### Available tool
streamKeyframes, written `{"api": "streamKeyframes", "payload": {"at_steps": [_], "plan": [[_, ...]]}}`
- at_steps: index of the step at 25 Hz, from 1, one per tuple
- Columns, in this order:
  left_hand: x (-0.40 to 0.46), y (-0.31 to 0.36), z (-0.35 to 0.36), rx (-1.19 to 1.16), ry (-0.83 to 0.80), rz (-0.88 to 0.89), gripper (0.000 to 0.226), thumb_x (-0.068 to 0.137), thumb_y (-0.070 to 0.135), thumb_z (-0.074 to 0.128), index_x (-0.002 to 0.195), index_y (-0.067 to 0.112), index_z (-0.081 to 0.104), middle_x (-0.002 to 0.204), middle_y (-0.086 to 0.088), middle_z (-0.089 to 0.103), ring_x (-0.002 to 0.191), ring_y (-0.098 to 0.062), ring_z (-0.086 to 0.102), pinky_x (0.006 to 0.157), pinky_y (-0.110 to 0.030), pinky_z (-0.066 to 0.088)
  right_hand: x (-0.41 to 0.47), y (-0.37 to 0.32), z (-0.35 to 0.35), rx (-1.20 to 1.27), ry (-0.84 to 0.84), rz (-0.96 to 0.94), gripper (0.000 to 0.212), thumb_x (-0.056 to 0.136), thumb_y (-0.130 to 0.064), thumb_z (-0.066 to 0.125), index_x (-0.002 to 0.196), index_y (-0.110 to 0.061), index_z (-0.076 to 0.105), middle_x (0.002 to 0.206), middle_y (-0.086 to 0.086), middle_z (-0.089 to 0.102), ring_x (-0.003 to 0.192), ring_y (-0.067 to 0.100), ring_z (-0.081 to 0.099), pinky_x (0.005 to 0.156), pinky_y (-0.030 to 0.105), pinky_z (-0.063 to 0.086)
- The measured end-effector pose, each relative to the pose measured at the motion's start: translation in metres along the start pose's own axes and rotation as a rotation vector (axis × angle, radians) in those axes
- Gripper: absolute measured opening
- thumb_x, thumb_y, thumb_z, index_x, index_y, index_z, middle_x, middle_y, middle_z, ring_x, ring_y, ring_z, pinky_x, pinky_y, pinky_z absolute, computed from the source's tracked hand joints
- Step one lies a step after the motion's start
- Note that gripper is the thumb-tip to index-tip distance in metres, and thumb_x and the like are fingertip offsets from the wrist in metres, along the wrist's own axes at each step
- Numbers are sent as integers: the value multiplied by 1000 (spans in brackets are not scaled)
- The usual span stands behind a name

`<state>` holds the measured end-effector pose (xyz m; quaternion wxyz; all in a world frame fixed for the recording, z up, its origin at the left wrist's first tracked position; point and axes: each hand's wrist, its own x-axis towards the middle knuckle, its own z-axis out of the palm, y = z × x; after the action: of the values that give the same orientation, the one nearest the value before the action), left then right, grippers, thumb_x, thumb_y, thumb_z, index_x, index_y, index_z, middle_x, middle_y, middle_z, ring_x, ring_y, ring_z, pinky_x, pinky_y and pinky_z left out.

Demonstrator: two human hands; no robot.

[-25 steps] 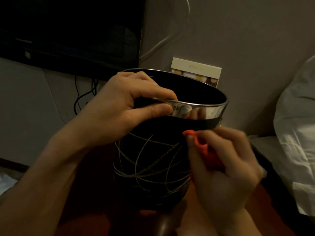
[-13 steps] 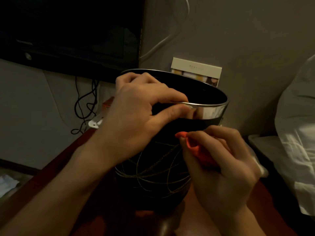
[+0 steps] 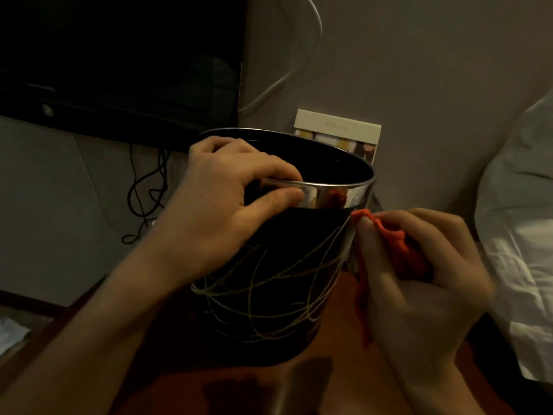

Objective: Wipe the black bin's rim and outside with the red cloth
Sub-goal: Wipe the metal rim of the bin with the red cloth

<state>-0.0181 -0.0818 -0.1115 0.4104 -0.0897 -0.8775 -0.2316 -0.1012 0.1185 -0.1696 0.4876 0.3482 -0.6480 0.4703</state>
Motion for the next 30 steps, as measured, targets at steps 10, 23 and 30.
{"api": "streamKeyframes", "payload": {"at_steps": [10,23,30], "plan": [[-2,-6,-15,-91,-98,-39,22,80,53,54,101,49,62,100,23,60,108,0,50,98,-33,36,-3,4,4,10,-8,25,16,96,-24,74,102,-9,74,97,4,62,85,4,57,83,7,41],[1,-8,-13,-213,-110,40,20,79,36,66,99,40,67,94,17,65,102,-6,59,99,-31,36,-12,-9,6,-77,-3,-160,12,97,-20,75,105,-12,71,99,6,60,88,5,55,86,8,42],[0,-3,-13,-209,-85,28,19,80,37,66,98,41,67,93,21,65,99,-2,59,98,-35,39,-12,-13,5,-78,-4,-130,19,95,-23,77,98,-5,78,99,2,60,86,4,56,82,10,45]]}}
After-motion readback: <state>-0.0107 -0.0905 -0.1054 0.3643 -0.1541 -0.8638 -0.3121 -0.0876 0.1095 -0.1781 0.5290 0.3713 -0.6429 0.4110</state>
